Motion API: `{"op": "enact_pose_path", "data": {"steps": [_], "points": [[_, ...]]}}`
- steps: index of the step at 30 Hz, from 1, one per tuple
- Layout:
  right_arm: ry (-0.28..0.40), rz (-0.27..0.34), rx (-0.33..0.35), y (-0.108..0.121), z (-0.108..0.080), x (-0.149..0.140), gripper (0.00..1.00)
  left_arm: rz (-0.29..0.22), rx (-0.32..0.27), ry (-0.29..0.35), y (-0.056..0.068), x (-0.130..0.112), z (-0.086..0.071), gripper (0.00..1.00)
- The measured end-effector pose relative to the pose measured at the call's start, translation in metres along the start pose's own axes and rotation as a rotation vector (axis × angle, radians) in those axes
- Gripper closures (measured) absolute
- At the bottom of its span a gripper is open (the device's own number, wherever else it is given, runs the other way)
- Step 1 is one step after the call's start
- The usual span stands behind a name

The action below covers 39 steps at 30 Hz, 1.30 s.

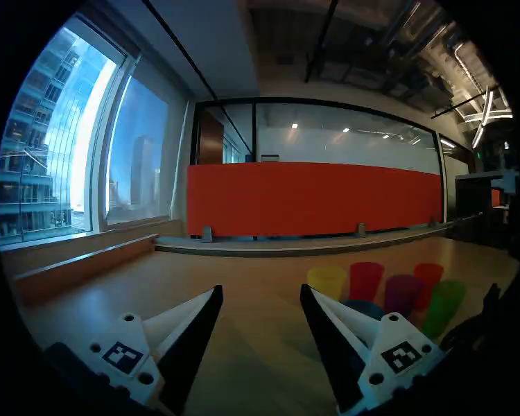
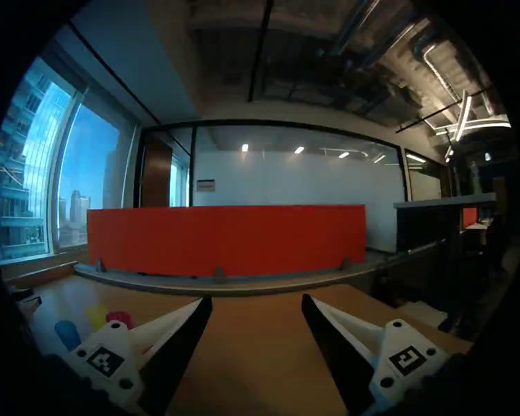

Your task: Pour water

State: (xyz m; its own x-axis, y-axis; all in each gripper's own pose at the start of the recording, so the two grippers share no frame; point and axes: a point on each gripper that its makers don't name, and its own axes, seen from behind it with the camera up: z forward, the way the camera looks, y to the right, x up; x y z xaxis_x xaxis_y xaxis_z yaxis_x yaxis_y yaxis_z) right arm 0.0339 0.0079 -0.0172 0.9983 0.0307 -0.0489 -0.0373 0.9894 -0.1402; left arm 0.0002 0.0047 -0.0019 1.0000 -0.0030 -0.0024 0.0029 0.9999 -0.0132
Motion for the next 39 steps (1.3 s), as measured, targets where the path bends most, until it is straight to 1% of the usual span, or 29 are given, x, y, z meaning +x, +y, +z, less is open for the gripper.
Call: {"op": "enact_pose_path", "data": {"steps": [20,24,27,32,39], "points": [[0.010,-0.015,0.004,0.002,-0.002,-0.001,0.00,0.003,-0.007,-0.001,0.000,-0.001,0.000,0.18],[0.021,-0.020,0.017,0.001,-0.002,0.000,0.00,0.003,-0.007,-0.001,0.000,-0.001,0.000,0.18],[0.029,-0.026,0.030,-0.001,-0.003,-0.001,0.00,0.003,-0.007,-0.002,0.000,-0.001,0.000,0.18],[0.032,-0.054,0.046,-0.007,-0.002,-0.009,0.00,0.002,-0.007,-0.001,0.000,-0.001,0.000,0.18],[0.045,-0.072,0.081,-0.024,0.001,-0.018,0.00,0.003,-0.007,-0.001,0.000,-0.001,0.000,0.18]]}}
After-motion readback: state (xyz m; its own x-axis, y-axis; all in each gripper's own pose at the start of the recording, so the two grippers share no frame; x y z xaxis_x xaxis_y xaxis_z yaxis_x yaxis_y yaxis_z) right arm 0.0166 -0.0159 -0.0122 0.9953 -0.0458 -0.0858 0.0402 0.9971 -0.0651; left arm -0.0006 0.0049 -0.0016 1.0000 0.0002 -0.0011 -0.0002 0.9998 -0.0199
